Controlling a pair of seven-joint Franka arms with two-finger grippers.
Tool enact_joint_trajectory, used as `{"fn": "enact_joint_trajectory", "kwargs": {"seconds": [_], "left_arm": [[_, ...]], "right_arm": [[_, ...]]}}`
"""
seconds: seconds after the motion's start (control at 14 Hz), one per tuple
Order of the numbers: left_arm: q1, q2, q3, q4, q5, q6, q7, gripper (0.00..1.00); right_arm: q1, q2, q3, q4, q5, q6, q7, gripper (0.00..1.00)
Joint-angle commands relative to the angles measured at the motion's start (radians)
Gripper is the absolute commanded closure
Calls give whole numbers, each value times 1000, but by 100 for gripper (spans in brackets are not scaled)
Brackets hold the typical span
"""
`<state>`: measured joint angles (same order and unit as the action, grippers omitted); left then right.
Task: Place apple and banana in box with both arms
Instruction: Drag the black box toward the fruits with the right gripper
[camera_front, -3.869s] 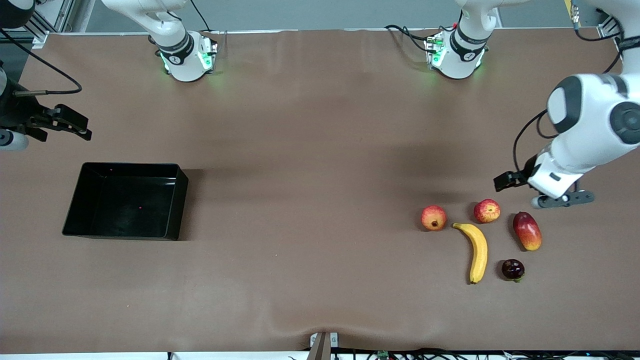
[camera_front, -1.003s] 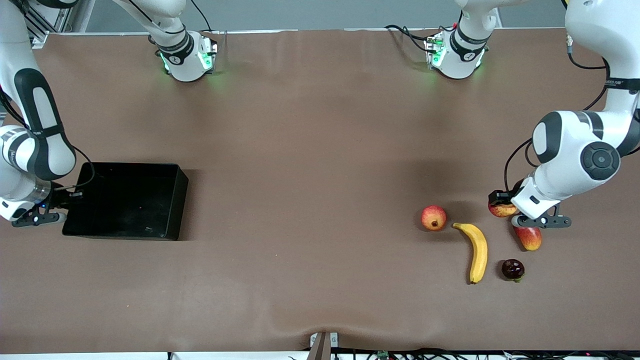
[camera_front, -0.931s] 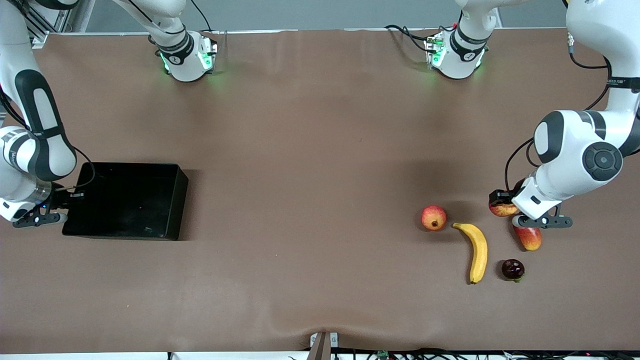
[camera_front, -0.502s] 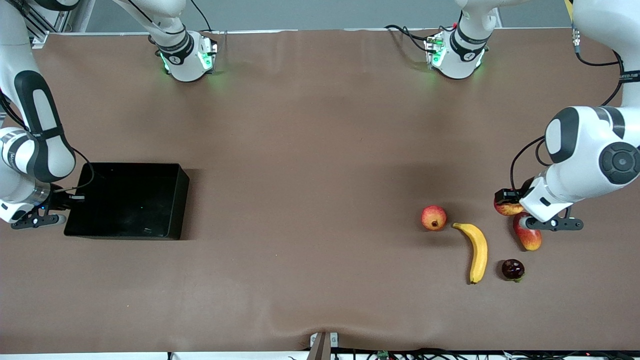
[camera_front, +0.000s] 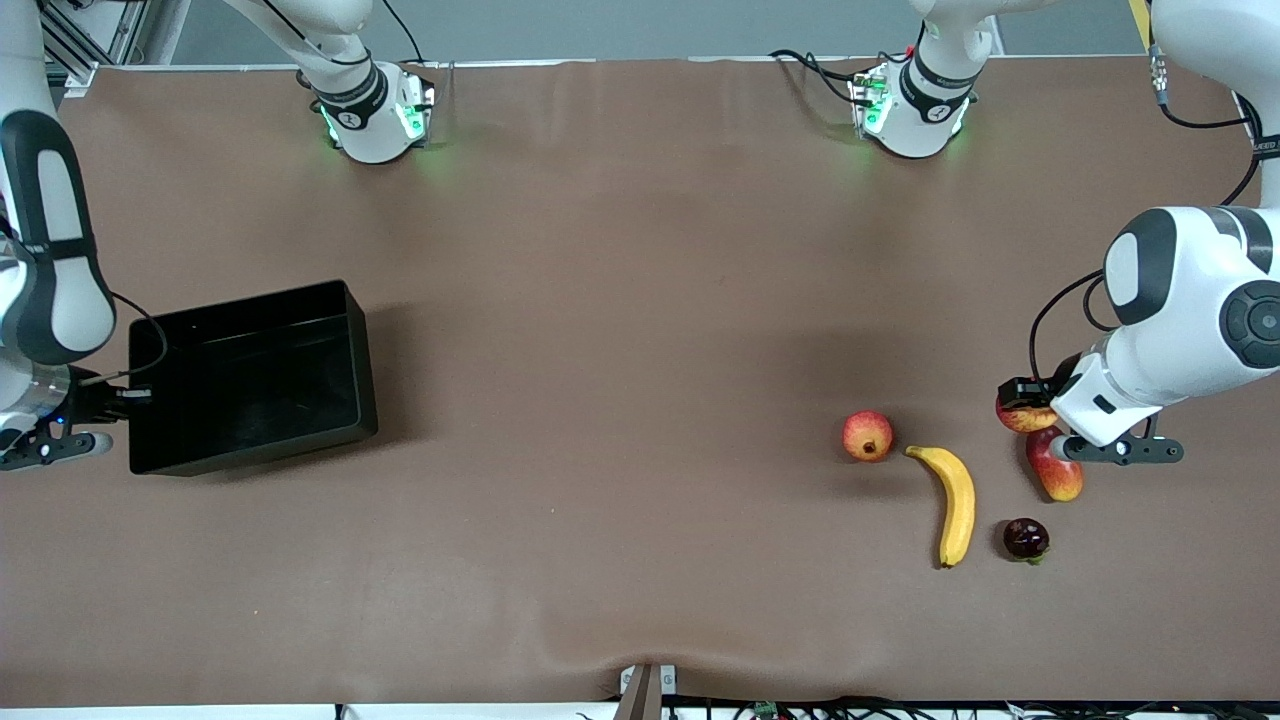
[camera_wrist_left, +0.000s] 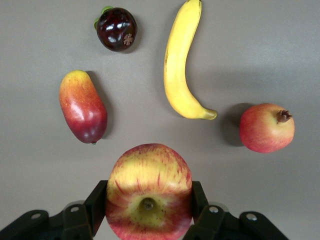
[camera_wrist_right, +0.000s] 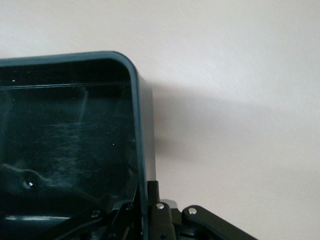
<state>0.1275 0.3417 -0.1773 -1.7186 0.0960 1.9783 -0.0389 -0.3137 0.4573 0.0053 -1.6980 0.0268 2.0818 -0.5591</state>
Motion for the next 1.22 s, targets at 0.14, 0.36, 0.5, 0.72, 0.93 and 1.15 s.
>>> {"fn": "enact_joint_trajectory", "kwargs": {"seconds": [0.14,0.36,0.5,0.72,0.93,1.15], "left_arm": [[6,2,-1,47,14,-52,42,100],[12,-1,-1,56,14,-52,77,100],[6,-3,-1,56,13,-52,65,100],[1,-6,-1,63,7,-59,56,100],[-2,-7,-5,65,5,-79,5,100],[0,-7,-31,63,4,-93,-47,100]], "right_arm": [[151,-89,4,6,39,-92,134,100],[278,-101,4,1,76,-138,290,100],[353,-100,2,-8,146,-141,356,100],[485,-100,2,-17,156,-143,491,100],[663,-94,1,-17,154,-70,712,100],[813,-83,-1,-15,154,21,1000,100]]}}
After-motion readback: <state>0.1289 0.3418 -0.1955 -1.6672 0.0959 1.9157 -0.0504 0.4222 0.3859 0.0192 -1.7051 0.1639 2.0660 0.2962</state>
